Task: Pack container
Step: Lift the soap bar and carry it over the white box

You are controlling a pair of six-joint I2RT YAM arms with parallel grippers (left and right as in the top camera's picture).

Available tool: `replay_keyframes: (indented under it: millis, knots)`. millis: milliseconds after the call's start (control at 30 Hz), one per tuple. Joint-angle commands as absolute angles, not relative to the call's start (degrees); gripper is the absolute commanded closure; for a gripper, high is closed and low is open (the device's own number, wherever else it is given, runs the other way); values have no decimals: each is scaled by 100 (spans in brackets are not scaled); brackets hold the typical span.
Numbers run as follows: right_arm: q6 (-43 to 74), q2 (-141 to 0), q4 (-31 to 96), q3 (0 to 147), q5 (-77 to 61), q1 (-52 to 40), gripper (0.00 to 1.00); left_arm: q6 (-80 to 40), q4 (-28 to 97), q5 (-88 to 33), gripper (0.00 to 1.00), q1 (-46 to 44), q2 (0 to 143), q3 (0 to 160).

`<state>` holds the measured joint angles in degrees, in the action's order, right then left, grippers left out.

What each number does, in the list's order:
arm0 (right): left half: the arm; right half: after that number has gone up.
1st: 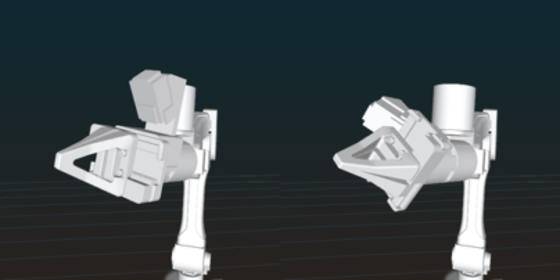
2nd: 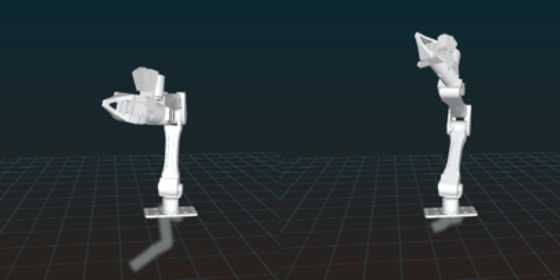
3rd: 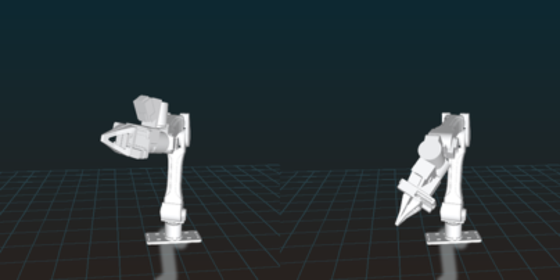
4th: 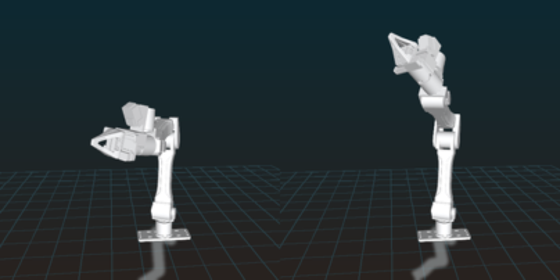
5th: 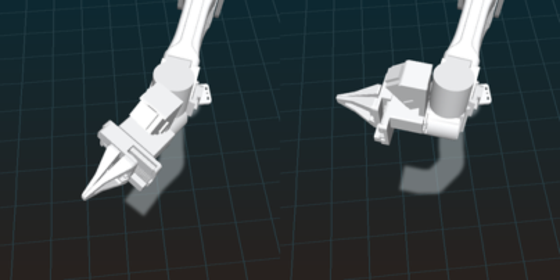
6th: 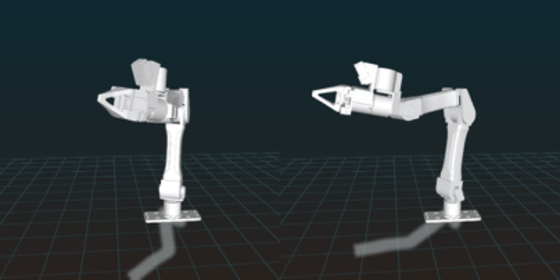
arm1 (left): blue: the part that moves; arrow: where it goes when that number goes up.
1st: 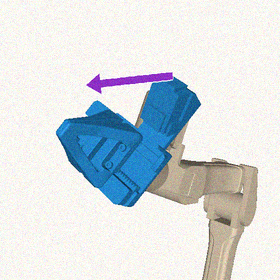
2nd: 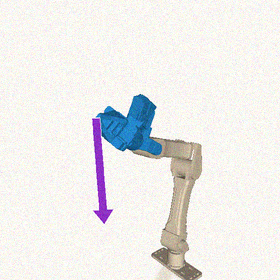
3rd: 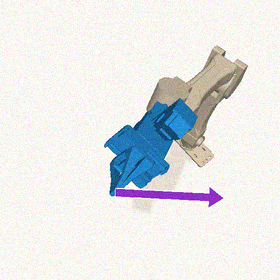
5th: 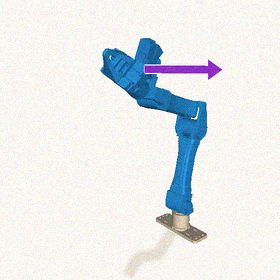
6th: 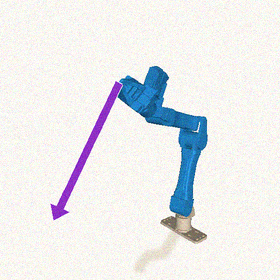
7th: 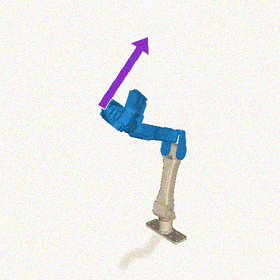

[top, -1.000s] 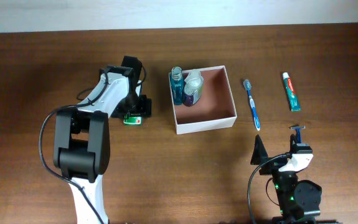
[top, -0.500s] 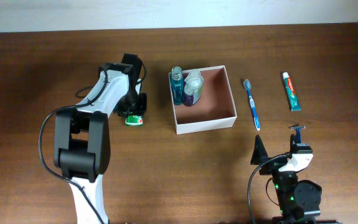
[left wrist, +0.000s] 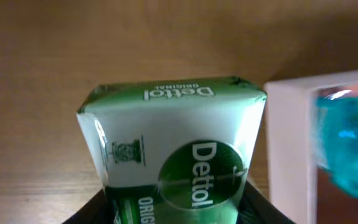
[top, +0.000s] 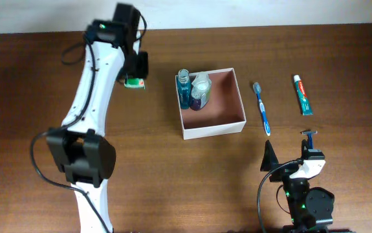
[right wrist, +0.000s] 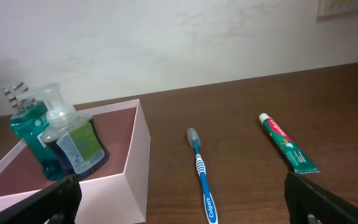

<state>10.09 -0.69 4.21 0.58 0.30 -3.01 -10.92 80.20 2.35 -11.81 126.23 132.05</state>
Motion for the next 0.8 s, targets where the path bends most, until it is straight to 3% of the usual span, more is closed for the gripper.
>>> replay_keyframes:
  millis: [0, 200, 400, 767]
  knots:
    - [991, -25, 456, 32, 21, -338, 1, -1103, 8399, 233, 90, -1157, 12564, 14361]
    - [989, -25, 456, 32, 21, -338, 2, -1100, 8995, 113, 90, -1398, 12564, 15740]
    - [989, -25, 456, 32, 21, -338, 2, -1033, 9260, -266, 90, -2191, 12564, 16604]
    - [989, -25, 456, 32, 21, -338, 2, 91, 9181, 259, 89, -3848, 12669, 16569]
